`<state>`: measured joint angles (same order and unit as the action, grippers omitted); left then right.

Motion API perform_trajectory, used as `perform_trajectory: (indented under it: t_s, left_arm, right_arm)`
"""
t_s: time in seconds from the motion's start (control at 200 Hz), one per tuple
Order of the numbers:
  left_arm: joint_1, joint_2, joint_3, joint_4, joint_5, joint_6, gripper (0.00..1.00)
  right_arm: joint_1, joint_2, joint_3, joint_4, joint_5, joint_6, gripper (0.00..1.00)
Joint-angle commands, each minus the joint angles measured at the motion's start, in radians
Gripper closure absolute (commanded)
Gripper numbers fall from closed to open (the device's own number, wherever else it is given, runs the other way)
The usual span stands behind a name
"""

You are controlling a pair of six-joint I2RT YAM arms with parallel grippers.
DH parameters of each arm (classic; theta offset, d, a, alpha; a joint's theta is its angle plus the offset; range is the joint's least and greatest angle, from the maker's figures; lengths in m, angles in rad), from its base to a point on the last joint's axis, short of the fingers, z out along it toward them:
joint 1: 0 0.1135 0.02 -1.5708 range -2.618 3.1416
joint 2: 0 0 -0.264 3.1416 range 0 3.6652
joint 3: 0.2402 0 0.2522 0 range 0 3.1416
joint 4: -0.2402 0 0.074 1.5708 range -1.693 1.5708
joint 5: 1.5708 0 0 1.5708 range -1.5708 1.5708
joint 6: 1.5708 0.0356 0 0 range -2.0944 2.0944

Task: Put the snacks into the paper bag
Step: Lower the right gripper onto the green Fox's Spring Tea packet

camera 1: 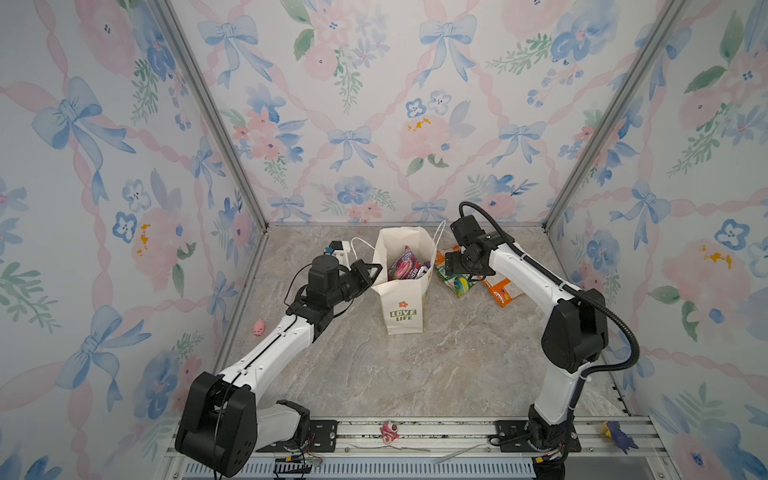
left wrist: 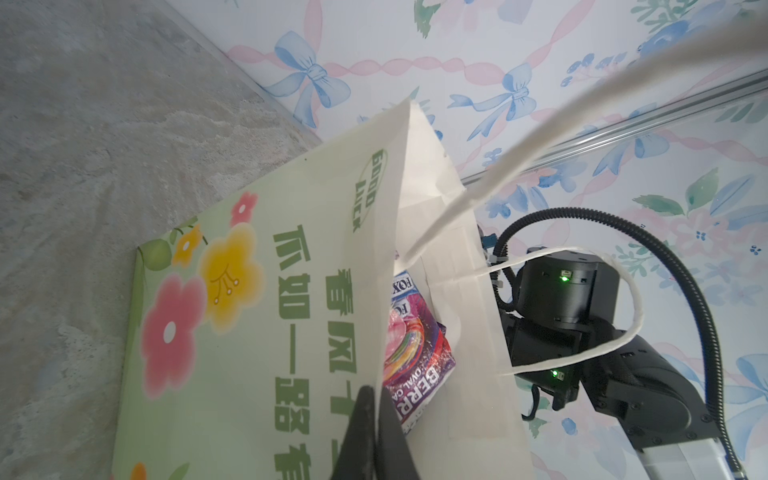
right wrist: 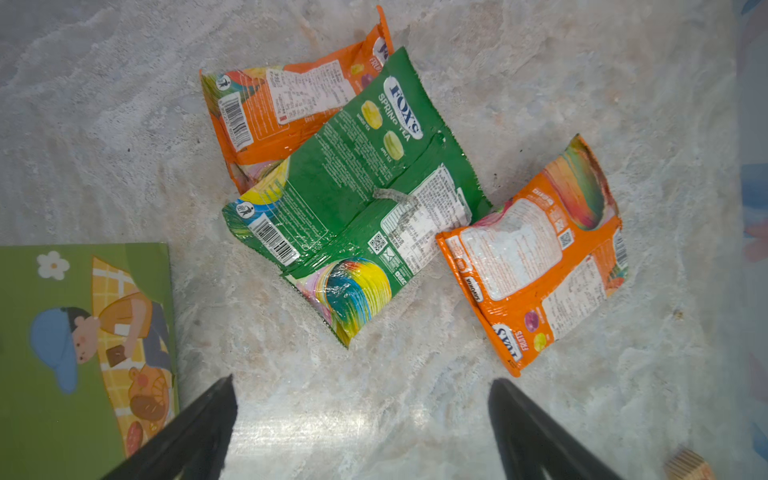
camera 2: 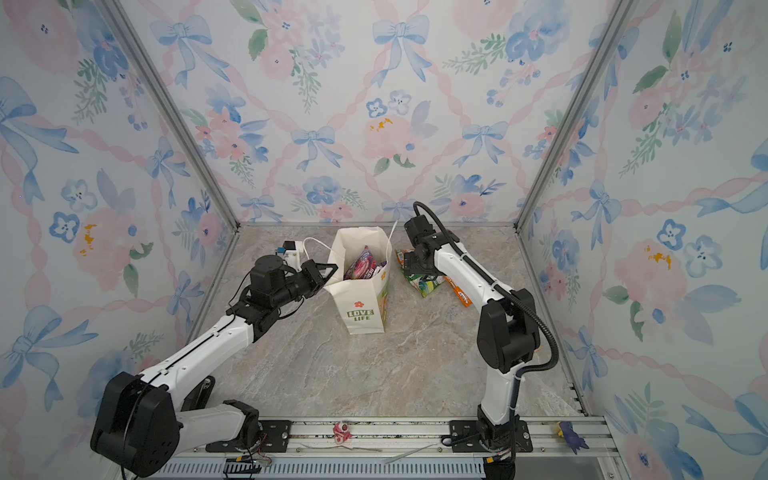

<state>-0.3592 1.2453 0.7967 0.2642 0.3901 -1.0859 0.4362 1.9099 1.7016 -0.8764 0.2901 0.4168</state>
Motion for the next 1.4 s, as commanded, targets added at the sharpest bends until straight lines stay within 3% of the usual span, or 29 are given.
perform_trajectory:
  t_s: [0.0, 0.145, 0.285, 0.675, 1.395]
  left_arm:
    - [0.005, -0.023, -0.004, 0.05, 0.004, -0.006, 1.0]
    - [0.005, -0.024, -0.004, 0.05, 0.006, -0.006, 1.0]
    - [0.005, -0.022, -0.001, 0.05, 0.009, -0.005, 1.0]
    - [0.007, -0.018, 0.002, 0.051, 0.012, -0.002, 1.0]
    - [0.007, -0.015, 0.0, 0.05, 0.013, -0.002, 1.0]
  right_arm:
    - [0.006, 0.045, 0.056, -0.038, -0.044, 0.125, 0.03]
    - [-0.005, 0.057, 0.046, 0.021, -0.091, 0.282, 0.04]
    - [-0.023, 0.118, 0.137, -0.068, -0.085, 0.389, 0.04]
    - [-0.032, 0.234, 0.214, -0.076, -0.121, 0.515, 0.03]
    - [-0.076, 0.303, 0.251, 0.015, -0.169, 0.661, 0.04]
